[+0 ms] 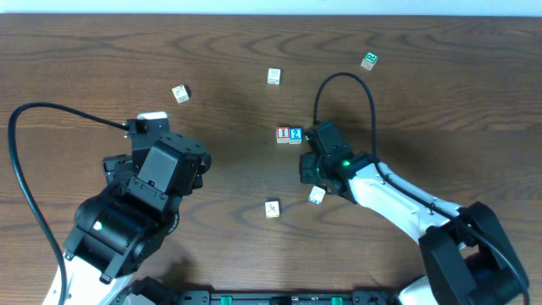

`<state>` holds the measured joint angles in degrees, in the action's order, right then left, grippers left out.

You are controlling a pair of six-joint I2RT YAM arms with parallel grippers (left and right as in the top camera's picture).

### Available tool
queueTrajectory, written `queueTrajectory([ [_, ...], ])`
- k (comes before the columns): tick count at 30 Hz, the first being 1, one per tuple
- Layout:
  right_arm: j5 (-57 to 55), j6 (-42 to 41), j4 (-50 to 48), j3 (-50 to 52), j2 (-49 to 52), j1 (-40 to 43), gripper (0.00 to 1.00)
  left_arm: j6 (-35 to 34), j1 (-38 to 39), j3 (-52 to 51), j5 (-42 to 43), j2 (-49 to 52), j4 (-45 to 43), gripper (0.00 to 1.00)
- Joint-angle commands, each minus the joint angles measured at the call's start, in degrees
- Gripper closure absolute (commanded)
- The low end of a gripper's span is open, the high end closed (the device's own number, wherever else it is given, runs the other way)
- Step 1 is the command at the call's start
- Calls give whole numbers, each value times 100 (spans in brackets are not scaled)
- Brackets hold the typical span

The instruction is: Spell out Ai2

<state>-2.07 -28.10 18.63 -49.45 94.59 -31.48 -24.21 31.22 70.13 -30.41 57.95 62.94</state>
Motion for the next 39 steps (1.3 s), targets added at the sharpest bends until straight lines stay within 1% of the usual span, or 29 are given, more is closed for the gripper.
queueTrajectory([
  [1,0,-87,0,-348,-120,-302,77,-42,-17,136,-118,-33,4,5],
  [8,-68,-105,-7,-916,170,-675,76,-15,-17,168,-131,-33,0,5],
  [13,111,-59,52,-1416,831,-881,77,223,-17,498,-109,-33,2,5],
  [15,76,-50,216,-1694,1088,-1047,78,372,-17,608,-111,-33,11,5],
  [19,46,-50,302,-2006,1333,-1285,76,496,-17,654,-114,-33,42,5],
  [21,-2,-52,306,-2063,1414,-1342,75,496,-17,654,-114,-33,70,5],
  [26,-2,-55,363,-2068,1578,-1360,76,494,-17,654,-114,-33,74,5],
  [39,0,-59,343,-2068,1711,-1362,75,496,-17,654,-114,-33,72,5],
])
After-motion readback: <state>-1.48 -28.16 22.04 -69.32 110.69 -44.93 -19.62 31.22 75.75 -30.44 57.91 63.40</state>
